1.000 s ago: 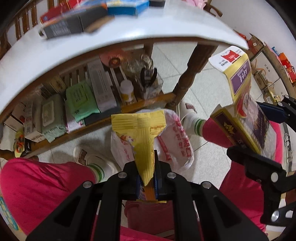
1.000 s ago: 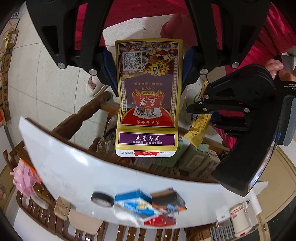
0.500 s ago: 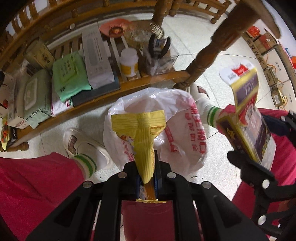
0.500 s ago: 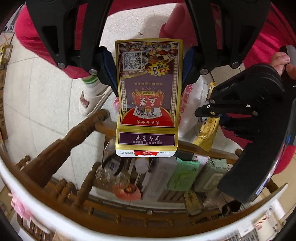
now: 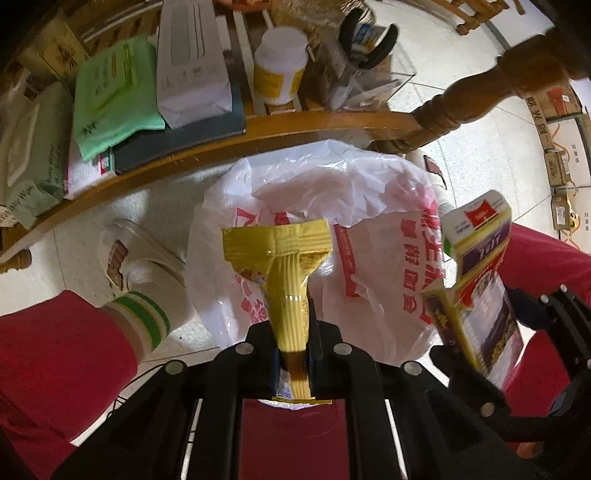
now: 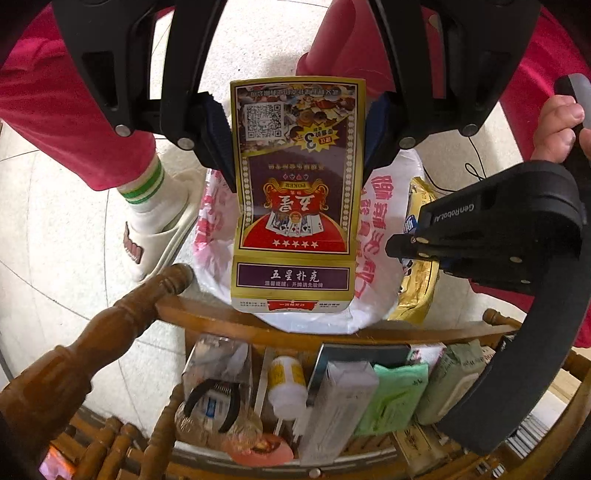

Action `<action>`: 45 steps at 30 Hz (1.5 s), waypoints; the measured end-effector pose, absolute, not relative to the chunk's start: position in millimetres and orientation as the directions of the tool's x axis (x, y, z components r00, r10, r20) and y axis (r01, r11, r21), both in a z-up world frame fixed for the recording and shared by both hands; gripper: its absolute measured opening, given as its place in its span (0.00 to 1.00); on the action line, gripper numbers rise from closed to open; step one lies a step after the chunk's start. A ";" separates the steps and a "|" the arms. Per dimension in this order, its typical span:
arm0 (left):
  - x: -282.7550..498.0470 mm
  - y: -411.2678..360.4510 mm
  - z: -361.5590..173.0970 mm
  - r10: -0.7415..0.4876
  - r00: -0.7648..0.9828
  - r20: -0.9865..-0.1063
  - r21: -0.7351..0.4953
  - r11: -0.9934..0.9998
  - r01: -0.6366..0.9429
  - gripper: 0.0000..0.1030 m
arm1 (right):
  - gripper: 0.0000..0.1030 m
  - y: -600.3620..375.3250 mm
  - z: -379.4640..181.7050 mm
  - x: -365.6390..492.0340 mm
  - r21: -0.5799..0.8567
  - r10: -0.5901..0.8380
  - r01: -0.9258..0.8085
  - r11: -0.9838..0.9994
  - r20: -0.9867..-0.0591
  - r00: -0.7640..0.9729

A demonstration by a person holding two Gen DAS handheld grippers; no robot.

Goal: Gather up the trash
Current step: 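Carry the yellow wrapper and card box down to the white plastic bag with both grippers, then open both grippers to drop the wrapper and card box into the bag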

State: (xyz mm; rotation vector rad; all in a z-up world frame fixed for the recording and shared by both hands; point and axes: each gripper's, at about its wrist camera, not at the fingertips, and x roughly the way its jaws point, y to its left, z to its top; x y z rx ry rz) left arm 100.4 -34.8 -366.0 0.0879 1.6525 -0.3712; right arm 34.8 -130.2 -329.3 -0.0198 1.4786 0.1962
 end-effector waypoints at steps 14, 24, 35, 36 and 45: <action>112.4 -32.8 -412.9 -0.152 -0.230 -0.961 -0.201 0.957 0.208 0.11 | 0.57 -118.0 -375.3 52.2 0.135 0.134 -0.148 0.980 -0.991 -0.017; 114.2 -31.9 -419.4 -0.137 -0.241 -0.961 -0.188 0.961 0.202 0.11 | 0.57 -120.3 -377.1 55.5 0.146 0.144 -0.144 0.979 -0.989 -0.025; 113.7 -33.9 -414.1 -0.095 -0.223 -0.970 -0.151 0.957 0.249 0.54 | 0.74 -121.7 -376.1 57.1 0.173 0.171 -0.132 0.976 -0.985 -0.021; 113.9 -33.9 -413.8 -0.094 -0.222 -0.971 -0.150 0.957 0.249 0.56 | 0.74 -121.2 -376.0 57.3 0.172 0.171 -0.132 0.976 -0.985 -0.021; 112.8 -34.4 -406.0 -0.086 -0.205 -0.975 -0.139 0.955 0.261 0.58 | 0.74 -119.7 -370.6 57.5 0.177 0.177 -0.129 0.976 -0.984 -0.014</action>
